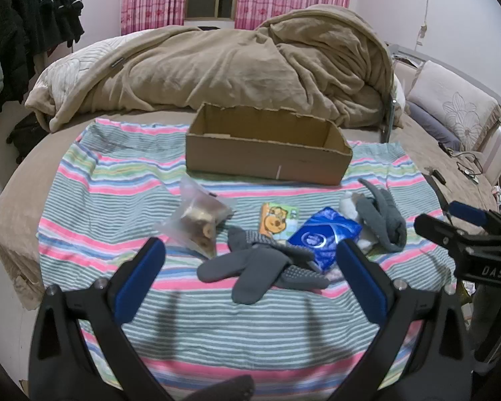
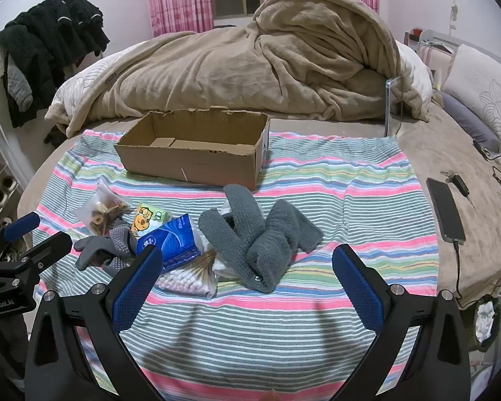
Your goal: Organize objects
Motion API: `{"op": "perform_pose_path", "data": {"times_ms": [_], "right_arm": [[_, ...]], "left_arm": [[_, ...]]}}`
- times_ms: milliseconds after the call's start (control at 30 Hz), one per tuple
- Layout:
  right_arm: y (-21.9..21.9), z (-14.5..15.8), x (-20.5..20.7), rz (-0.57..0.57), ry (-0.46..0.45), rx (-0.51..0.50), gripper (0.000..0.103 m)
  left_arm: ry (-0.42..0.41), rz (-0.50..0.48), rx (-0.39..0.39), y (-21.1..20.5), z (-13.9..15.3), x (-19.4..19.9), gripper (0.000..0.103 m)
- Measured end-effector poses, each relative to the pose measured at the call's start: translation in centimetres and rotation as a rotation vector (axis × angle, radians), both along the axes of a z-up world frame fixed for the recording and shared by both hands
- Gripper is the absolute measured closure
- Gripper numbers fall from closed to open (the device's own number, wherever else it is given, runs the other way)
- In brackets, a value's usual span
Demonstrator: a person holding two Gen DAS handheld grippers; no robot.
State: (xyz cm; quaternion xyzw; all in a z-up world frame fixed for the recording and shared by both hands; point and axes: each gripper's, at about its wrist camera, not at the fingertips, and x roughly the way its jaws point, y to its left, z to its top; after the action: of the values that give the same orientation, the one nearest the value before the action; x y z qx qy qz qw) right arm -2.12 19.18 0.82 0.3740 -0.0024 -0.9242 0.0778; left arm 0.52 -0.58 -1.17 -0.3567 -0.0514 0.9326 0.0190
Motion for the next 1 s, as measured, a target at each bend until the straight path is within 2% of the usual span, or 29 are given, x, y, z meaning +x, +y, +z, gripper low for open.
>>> {"op": "perform_pose_path", "data": {"times_ms": [1000], "right_arm": [[0.15, -0.23, -0.14, -0.001, -0.005, -0.003, 0.000]], "left_arm": [[-0.002, -0.002, 0.002, -0.01, 0.04, -0.10, 0.000]]}}
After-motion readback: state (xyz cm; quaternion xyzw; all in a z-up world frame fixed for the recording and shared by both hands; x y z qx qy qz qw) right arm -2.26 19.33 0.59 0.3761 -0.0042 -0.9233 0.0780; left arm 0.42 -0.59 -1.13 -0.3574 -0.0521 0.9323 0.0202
